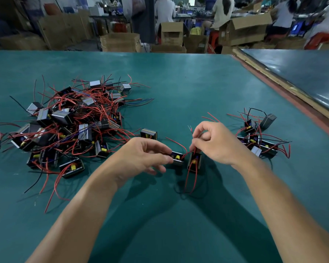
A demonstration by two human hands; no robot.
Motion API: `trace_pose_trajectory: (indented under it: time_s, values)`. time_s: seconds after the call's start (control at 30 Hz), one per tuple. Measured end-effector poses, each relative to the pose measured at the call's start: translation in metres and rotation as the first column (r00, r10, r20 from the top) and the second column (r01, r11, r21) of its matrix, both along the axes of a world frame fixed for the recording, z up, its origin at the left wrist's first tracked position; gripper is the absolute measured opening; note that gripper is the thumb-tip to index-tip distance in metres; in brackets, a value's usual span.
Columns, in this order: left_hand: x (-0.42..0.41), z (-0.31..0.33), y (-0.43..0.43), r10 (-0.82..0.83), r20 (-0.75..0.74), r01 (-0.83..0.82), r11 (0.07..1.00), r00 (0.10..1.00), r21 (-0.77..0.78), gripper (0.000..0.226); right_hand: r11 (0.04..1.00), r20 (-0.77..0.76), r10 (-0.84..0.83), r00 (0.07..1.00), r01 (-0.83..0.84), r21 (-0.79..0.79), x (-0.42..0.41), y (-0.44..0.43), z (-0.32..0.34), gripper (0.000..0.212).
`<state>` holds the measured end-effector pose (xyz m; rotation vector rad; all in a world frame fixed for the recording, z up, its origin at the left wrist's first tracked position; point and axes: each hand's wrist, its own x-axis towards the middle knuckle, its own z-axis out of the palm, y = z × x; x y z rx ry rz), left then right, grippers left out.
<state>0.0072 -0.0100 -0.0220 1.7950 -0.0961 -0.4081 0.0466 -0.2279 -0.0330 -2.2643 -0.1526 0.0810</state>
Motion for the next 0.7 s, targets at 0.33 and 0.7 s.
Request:
trace_pose_trajectory:
  time_s: [0.33, 0.7]
  values:
    - [0.004, -0.011, -0.025, 0.259, 0.061, -0.260, 0.966, 0.964, 0.005, 0.023, 0.953, -0.117, 0.298, 0.948, -0.287, 0.099, -0.013, 0.013, 0.004, 0.010]
    - [0.004, -0.006, -0.015, 0.201, -0.011, -0.201, 0.980, 0.980, 0.004, 0.012, 0.985, 0.014, 0.144, 0.989, -0.145, 0.095, -0.007, 0.013, -0.003, 0.010]
